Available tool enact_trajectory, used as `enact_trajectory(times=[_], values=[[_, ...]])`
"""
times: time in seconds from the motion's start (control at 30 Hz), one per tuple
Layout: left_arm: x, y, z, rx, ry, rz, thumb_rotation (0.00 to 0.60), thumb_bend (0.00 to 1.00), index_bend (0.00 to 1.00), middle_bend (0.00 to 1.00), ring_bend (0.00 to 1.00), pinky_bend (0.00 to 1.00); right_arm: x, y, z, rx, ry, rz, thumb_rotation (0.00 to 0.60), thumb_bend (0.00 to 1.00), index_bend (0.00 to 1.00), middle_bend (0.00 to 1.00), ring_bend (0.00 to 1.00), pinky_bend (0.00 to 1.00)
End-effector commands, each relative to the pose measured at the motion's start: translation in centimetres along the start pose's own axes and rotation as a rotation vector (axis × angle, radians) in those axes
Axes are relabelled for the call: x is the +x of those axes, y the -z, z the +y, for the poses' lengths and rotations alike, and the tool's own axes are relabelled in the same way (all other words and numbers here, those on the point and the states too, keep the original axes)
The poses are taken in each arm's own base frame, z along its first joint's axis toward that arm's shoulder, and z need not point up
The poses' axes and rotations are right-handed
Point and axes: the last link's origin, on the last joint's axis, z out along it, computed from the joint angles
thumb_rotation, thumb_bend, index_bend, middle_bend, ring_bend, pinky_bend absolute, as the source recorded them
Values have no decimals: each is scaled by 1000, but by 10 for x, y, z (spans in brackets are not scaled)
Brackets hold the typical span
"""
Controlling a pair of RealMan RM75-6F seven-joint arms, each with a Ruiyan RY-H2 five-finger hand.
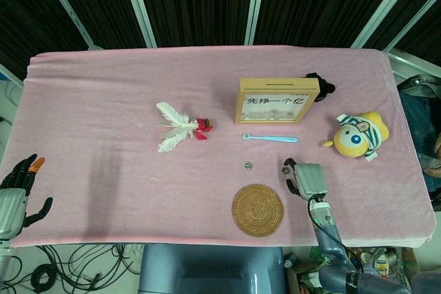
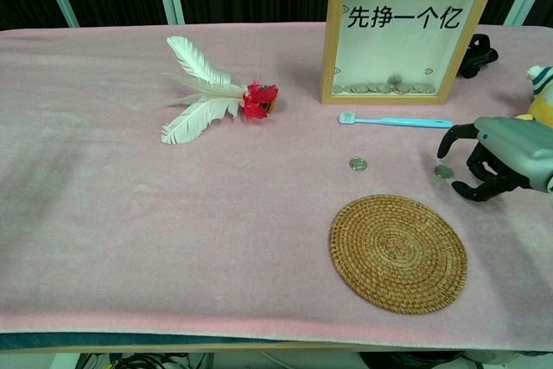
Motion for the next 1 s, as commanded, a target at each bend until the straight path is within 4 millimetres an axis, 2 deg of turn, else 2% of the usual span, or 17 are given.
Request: enact_trajectory(times=[0.03,1.0], values=[[0,0,0,0,0,0,600,355,12,1,0,184,0,0,0,1,0,-1,600,304,353,889,947,959],[0,0,0,1,-2,1,600,354,12,1,0,189,-3,-1,-1,5,9,-10,600,304,394,889,947,959]])
